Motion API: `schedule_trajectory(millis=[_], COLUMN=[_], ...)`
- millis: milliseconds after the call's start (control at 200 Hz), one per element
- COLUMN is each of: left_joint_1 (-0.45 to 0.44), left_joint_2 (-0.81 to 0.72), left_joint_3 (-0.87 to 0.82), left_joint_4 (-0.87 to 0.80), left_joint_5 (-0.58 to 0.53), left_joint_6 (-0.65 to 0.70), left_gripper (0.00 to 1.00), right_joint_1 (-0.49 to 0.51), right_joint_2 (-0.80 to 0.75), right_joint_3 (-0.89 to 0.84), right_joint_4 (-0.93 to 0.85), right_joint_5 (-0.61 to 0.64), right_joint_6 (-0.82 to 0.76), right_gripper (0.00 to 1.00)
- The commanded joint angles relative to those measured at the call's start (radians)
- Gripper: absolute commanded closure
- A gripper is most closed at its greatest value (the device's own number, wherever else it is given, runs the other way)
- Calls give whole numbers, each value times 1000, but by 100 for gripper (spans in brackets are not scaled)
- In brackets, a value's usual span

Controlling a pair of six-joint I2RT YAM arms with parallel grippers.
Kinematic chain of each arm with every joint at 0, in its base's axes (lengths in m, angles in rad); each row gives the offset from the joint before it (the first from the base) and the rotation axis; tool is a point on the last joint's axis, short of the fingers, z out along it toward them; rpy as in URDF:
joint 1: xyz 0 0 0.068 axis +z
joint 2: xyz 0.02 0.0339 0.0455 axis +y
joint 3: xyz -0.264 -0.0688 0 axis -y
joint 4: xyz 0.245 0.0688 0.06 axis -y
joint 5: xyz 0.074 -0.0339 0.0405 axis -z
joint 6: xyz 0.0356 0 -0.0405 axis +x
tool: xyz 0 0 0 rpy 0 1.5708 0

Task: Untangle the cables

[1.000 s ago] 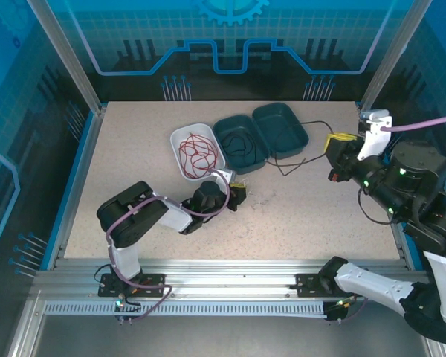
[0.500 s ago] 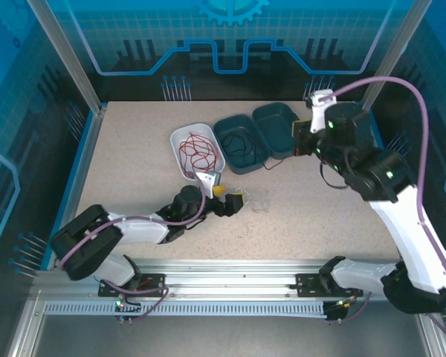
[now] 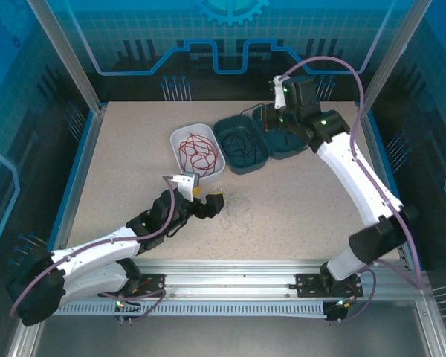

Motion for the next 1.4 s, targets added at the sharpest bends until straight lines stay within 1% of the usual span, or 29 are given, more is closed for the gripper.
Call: schedule_trajectory(millis=[0, 145, 240, 270, 310, 355, 490, 806, 941, 1176, 1391], left_joint_1=[5, 17, 23, 24, 25, 28, 29, 30, 29, 32, 32], left_joint_2=[9, 47, 65, 69, 74, 79, 81, 87, 89, 113, 128], left_joint_3=[-14, 10, 23, 26, 30, 31, 27, 27, 25, 31, 42], left_joint_4=[-44, -42, -45, -47, -48, -50, -47, -40, -40, -31, -32], left_joint_5=[-43, -45, -37, -34, -30, -27, -17, -14, -15, -12, -2], left_joint_6=[18, 14, 17, 18, 18, 16, 8, 1, -3, -13, -18], left_gripper=[9, 29, 39, 41, 46, 49, 50, 50, 49, 48, 47], right_joint_1=[-16, -27, -29, -29, -30, -31, -35, -35, -48, -84, -86], right_joint_2=[75, 188, 245, 261, 278, 298, 350, 422, 410, 355, 364], right_joint_3=[83, 190, 261, 280, 304, 327, 373, 339, 267, 73, 11], right_joint_4=[94, 92, 84, 84, 85, 88, 93, 94, 86, 127, 114], right_joint_5=[4, 10, 3, 2, 0, 1, 2, -45, -43, -30, 33], right_joint_6=[-11, -9, -7, -5, -5, -4, 7, 37, 28, 32, -18], right_gripper=[100, 100, 100, 100, 100, 100, 100, 100, 100, 100, 100])
